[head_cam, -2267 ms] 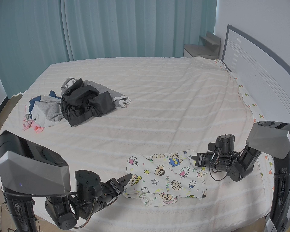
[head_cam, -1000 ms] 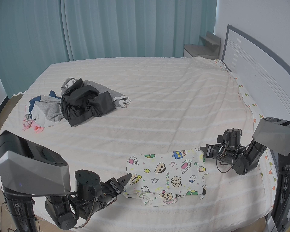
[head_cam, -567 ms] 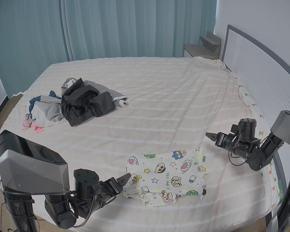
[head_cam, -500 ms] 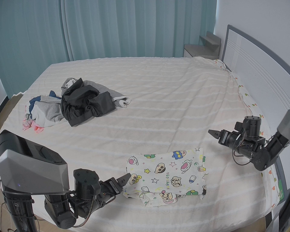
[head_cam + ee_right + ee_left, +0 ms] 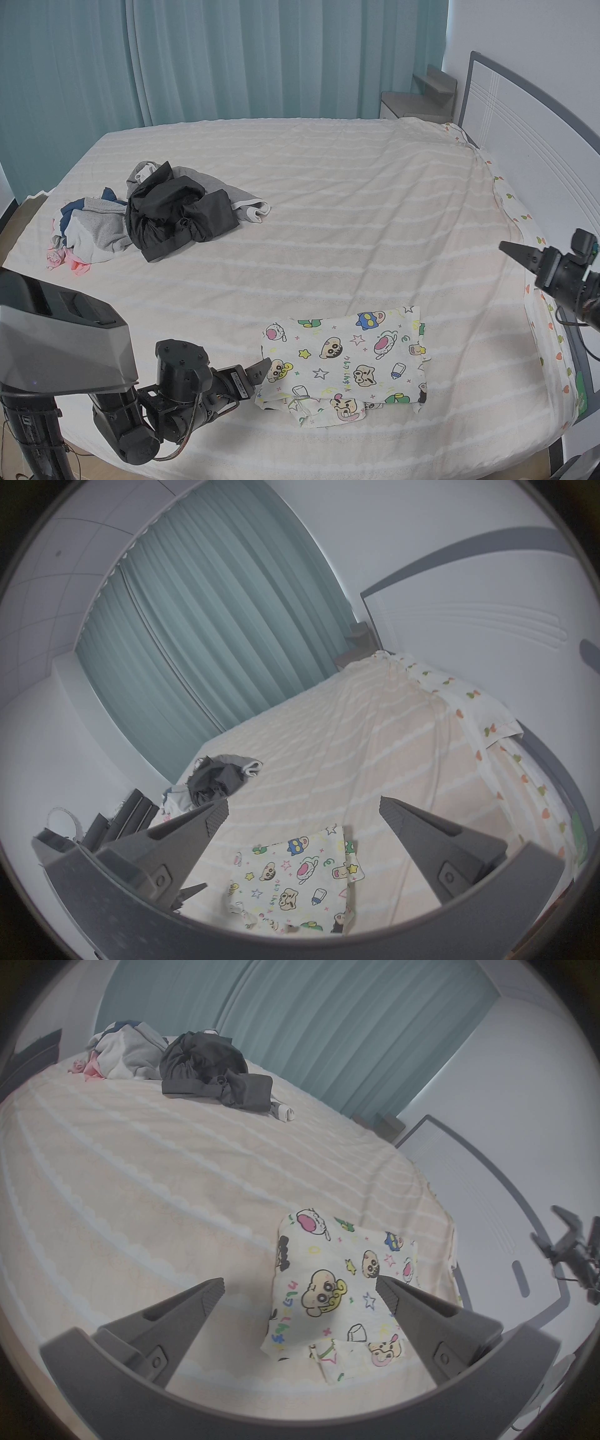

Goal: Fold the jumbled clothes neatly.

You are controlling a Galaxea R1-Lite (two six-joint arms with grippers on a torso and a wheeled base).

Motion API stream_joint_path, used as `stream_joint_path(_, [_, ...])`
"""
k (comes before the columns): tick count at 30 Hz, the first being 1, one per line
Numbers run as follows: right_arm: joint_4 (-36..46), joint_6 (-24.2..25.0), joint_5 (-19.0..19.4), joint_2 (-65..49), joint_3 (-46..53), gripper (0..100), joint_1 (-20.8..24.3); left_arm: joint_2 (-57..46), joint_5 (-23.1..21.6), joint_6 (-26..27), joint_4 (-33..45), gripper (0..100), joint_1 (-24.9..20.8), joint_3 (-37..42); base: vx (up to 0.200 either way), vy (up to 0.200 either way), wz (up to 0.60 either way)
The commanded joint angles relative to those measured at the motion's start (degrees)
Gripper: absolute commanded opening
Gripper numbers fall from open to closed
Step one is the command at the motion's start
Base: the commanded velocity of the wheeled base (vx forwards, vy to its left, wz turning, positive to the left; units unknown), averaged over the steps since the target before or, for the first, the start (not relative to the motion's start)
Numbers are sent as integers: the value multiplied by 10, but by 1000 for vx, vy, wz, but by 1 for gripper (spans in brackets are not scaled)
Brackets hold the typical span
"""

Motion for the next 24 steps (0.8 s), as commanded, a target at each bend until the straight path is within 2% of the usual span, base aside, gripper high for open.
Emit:
stream_joint_path(1, [208, 8, 23, -350, -1, 100, -29, -52, -30, 35, 219, 100, 17, -117, 0, 0, 0])
stream_joint_path(3, [208, 7, 23, -351, -1, 100, -29, -47, -47, 35, 245, 100, 22, -130, 0, 0, 0])
stream_joint_path(10, [209, -7, 22, -352, 5, 100, -29, -7, -98, 35, 237, 100, 38, -135, 0, 0, 0])
stream_joint_path(16, [209, -23, 21, -352, 10, 100, -29, 51, -130, 32, 183, 100, 49, -136, 0, 0, 0])
stream_joint_path(24, [209, -26, 21, -352, 12, 100, -29, 107, -140, 33, 162, 100, 46, -166, 0, 0, 0])
